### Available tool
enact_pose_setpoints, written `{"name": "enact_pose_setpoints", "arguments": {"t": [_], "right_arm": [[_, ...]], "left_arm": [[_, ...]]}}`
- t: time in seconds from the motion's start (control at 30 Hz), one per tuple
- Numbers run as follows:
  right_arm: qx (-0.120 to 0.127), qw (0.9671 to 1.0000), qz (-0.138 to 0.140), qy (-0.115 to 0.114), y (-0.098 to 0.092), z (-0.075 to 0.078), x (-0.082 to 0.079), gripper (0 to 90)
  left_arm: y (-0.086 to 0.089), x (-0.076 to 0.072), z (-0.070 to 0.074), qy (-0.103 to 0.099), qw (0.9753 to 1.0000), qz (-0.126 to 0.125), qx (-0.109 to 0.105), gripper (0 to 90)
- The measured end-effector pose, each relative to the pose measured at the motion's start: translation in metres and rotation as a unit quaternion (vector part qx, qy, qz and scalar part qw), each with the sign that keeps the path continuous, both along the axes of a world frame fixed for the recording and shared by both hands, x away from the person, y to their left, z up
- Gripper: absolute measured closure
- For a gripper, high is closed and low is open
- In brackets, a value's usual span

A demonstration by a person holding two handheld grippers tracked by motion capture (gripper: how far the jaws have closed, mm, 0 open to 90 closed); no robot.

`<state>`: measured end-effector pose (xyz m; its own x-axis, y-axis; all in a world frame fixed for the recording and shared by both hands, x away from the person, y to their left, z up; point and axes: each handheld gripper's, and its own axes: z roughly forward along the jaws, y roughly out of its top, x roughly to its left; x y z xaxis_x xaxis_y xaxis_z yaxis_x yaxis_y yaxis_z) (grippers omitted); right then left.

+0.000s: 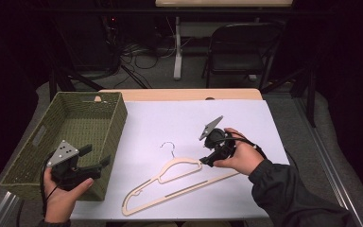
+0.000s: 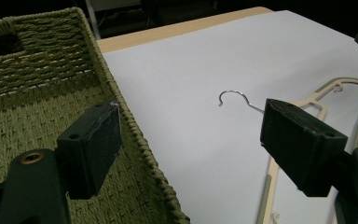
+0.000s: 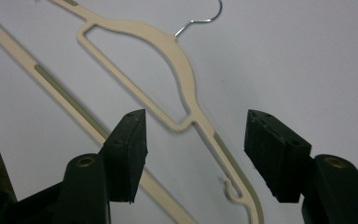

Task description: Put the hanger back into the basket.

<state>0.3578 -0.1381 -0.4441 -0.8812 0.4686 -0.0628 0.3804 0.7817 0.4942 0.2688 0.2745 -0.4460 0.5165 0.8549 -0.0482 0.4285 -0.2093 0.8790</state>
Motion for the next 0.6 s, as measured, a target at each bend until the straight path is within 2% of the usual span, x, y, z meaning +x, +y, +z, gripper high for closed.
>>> {"name": "enact_pose_setpoints", "arguments": {"t": [0.23, 0.27, 0.33, 0.37, 0.47, 0.57, 0.6], "right_arm": [[-0.010, 0.9995, 0.029, -0.002, 0.024, 0.006, 0.001, 40.5], [-0.007, 0.9991, 0.042, 0.001, 0.035, 0.007, 0.002, 41.2], [-0.008, 0.9991, 0.042, 0.008, 0.038, 0.008, 0.002, 41.9], [-0.022, 0.9979, 0.061, 0.004, 0.049, 0.009, 0.004, 42.0], [-0.016, 0.9970, 0.074, 0.011, 0.061, 0.009, 0.005, 42.7], [-0.038, 0.9949, 0.093, 0.008, 0.074, 0.007, 0.007, 42.7], [-0.035, 0.9949, 0.094, 0.011, 0.078, 0.006, 0.008, 42.8]], "left_arm": [[0.000, 0.000, 0.000, 0.000, 1.0000, -0.001, 0.001, 20.6], [0.000, 0.000, 0.000, 0.000, 1.0000, 0.000, 0.000, 20.6], [0.000, 0.000, 0.000, -0.001, 1.0000, 0.000, 0.000, 20.6], [0.000, -0.001, 0.000, -0.001, 1.0000, -0.001, 0.000, 20.6], [0.001, -0.001, 0.000, -0.001, 1.0000, -0.001, -0.001, 20.6], [0.002, -0.001, 0.001, -0.001, 1.0000, 0.000, -0.001, 20.6], [0.002, -0.001, 0.001, -0.001, 1.0000, 0.000, -0.001, 20.7]]}}
